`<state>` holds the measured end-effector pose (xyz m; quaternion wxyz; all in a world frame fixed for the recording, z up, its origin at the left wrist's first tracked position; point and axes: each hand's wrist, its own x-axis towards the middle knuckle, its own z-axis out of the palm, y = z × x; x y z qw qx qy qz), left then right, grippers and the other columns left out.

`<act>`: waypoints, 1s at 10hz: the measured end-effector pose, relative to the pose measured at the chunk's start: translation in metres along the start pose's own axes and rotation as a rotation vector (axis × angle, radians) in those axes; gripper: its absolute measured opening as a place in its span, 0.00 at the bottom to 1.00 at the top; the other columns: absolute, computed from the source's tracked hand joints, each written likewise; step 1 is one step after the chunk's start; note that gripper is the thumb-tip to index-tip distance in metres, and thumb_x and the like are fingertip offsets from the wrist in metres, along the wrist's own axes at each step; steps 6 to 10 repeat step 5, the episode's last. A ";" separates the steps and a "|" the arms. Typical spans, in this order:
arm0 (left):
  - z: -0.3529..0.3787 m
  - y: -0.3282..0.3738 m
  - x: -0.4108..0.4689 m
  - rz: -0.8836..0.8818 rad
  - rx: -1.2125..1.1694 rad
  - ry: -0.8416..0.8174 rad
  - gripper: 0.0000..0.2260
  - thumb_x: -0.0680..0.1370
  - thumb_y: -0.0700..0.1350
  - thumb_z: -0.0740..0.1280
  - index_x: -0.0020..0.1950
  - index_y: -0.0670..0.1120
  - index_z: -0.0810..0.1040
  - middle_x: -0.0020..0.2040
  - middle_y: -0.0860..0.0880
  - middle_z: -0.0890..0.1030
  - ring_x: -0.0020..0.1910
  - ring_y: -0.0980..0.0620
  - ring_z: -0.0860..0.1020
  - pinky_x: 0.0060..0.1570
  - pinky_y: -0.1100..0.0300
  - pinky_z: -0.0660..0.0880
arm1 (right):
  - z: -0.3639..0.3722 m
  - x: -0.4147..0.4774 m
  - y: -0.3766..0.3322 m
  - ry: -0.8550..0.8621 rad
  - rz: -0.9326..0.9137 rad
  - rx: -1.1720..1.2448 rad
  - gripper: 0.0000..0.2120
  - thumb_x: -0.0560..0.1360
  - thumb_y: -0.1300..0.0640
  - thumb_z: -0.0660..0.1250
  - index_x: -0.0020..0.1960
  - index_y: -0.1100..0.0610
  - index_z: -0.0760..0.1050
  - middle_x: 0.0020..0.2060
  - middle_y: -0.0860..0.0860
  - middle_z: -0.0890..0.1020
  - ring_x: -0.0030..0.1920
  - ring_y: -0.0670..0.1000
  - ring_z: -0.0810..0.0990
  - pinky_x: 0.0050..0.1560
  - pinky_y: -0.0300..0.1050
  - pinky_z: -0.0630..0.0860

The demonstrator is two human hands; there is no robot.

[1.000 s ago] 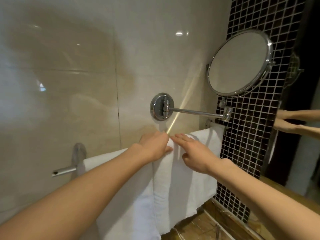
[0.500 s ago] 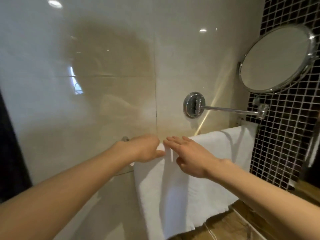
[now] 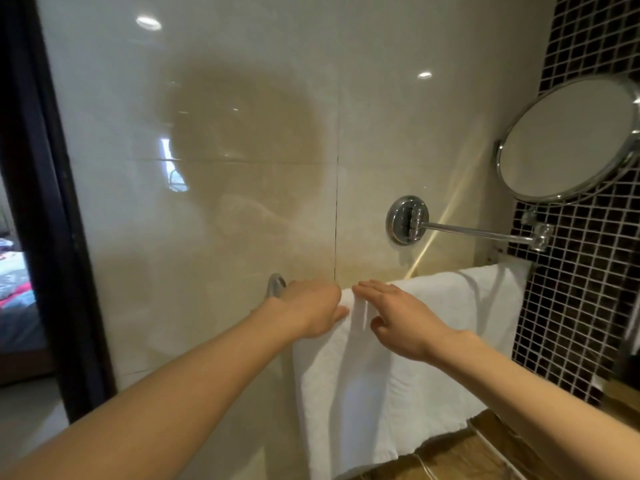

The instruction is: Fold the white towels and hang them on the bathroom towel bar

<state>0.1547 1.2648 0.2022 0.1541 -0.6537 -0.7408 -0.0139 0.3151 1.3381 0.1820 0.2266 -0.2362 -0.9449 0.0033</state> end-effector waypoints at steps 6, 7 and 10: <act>-0.028 0.000 -0.044 -0.207 -0.578 0.358 0.15 0.78 0.48 0.59 0.61 0.47 0.77 0.57 0.46 0.81 0.56 0.45 0.78 0.59 0.50 0.72 | -0.026 -0.006 -0.031 -0.099 0.272 0.107 0.31 0.74 0.60 0.59 0.76 0.56 0.57 0.74 0.55 0.64 0.73 0.55 0.63 0.71 0.46 0.60; -0.028 0.000 -0.044 -0.207 -0.578 0.358 0.15 0.78 0.48 0.59 0.61 0.47 0.77 0.57 0.46 0.81 0.56 0.45 0.78 0.59 0.50 0.72 | -0.026 -0.006 -0.031 -0.099 0.272 0.107 0.31 0.74 0.60 0.59 0.76 0.56 0.57 0.74 0.55 0.64 0.73 0.55 0.63 0.71 0.46 0.60; -0.028 0.000 -0.044 -0.207 -0.578 0.358 0.15 0.78 0.48 0.59 0.61 0.47 0.77 0.57 0.46 0.81 0.56 0.45 0.78 0.59 0.50 0.72 | -0.026 -0.006 -0.031 -0.099 0.272 0.107 0.31 0.74 0.60 0.59 0.76 0.56 0.57 0.74 0.55 0.64 0.73 0.55 0.63 0.71 0.46 0.60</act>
